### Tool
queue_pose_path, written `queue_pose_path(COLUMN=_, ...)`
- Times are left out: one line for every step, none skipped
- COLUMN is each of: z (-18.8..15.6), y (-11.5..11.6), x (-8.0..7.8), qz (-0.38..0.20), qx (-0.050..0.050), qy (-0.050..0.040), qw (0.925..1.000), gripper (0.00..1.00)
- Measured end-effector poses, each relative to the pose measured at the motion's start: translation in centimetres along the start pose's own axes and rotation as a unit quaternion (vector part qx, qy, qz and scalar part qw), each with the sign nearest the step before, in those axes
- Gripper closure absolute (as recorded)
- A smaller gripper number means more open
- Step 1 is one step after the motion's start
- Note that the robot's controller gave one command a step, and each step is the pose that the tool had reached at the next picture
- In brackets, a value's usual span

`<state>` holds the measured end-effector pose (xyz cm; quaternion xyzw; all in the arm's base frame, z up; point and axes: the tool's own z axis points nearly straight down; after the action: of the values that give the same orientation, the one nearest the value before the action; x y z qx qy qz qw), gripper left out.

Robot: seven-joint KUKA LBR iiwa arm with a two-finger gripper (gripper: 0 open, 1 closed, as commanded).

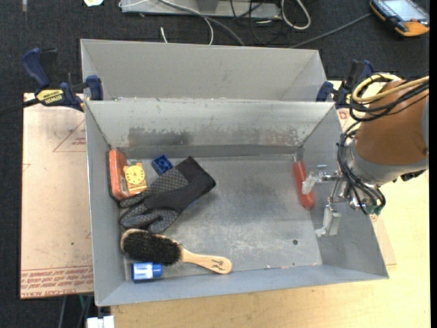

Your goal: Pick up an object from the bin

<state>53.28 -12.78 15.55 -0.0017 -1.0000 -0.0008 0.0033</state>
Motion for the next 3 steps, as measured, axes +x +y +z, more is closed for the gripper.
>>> queue_pose_path(z=-0.4, y=0.1, x=-0.2, qz=-0.002, qx=0.001, qy=-0.004, qw=1.0, gripper=0.0)
queue_pose_path(z=7.0, y=-2.4, x=-8.3, qz=-0.036, qx=0.002, qy=-0.0089, qw=0.9993, gripper=0.0)
queue_pose_path(z=2.8, y=-1.8, x=-9.6, qz=-0.219, qx=0.001, qy=-0.0049, qw=0.9757, gripper=0.0)
